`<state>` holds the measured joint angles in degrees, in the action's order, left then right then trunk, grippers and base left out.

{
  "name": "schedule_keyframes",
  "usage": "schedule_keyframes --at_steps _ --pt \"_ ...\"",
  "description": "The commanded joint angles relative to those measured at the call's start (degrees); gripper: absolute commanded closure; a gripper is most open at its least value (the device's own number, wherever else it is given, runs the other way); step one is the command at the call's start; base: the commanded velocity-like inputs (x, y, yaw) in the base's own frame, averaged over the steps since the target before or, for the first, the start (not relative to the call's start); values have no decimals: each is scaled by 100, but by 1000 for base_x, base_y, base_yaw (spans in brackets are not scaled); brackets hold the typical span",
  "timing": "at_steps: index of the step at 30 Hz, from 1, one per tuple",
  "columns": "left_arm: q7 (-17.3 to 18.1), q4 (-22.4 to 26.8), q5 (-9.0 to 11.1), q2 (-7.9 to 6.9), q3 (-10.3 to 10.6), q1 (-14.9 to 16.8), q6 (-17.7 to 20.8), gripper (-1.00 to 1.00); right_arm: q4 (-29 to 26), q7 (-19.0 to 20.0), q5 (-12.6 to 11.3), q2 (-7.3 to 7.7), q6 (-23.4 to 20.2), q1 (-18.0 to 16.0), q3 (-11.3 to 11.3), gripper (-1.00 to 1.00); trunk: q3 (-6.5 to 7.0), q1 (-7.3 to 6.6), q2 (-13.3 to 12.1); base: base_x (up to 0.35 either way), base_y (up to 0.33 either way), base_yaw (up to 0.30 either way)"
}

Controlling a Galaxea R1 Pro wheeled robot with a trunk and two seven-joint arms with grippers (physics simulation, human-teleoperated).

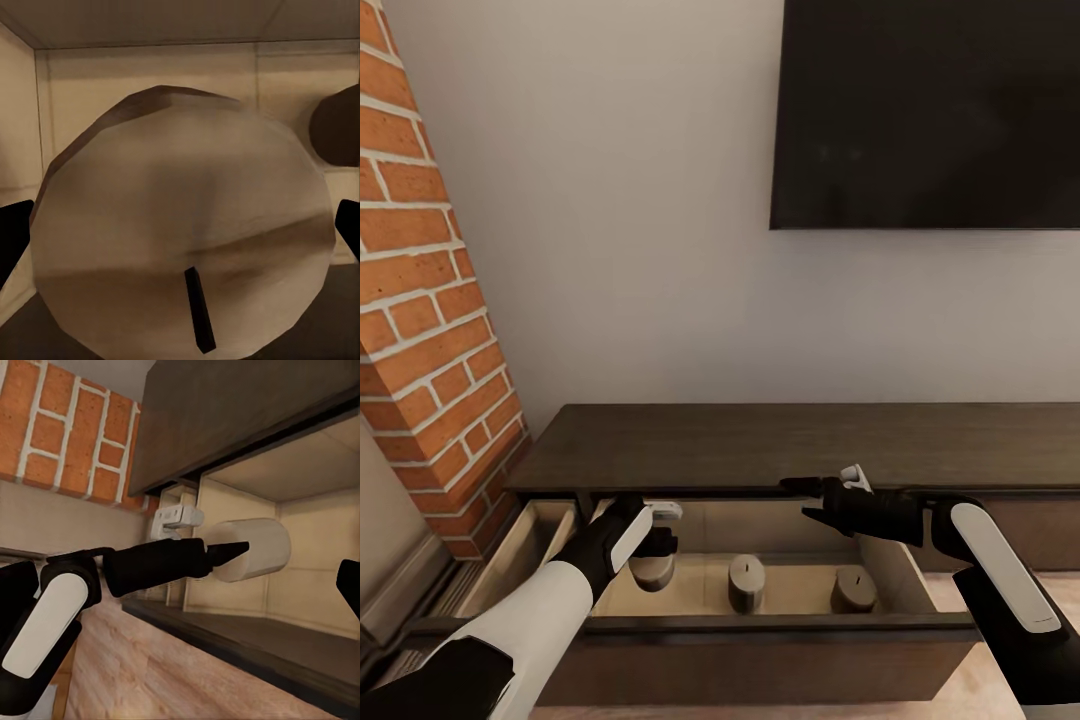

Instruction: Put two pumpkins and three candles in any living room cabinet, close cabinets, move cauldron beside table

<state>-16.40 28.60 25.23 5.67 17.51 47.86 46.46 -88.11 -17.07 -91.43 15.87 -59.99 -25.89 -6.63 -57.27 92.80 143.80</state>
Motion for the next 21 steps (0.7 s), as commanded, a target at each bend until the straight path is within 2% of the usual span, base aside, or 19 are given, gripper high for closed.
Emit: schedule_keyframes --at_steps 1,9,18,21 --pt "-53 7 61 -4 33 4 14 100 -5 -60 -59 4 -1 -4 -5 -100 -6 1 2 187 32 0" --pt "-50 5 61 -4 33 4 15 100 -9 -60 -58 4 -1 -4 -5 -100 -6 1 2 103 45 0" --pt "-52 8 61 -4 32 4 14 100 -13 -60 -59 5 -1 -4 -5 -100 -6 1 2 21 12 0" --pt "-53 10 61 -4 29 4 13 100 -14 -60 -59 4 -1 -4 -5 -100 -72 9 6 2 1 0"
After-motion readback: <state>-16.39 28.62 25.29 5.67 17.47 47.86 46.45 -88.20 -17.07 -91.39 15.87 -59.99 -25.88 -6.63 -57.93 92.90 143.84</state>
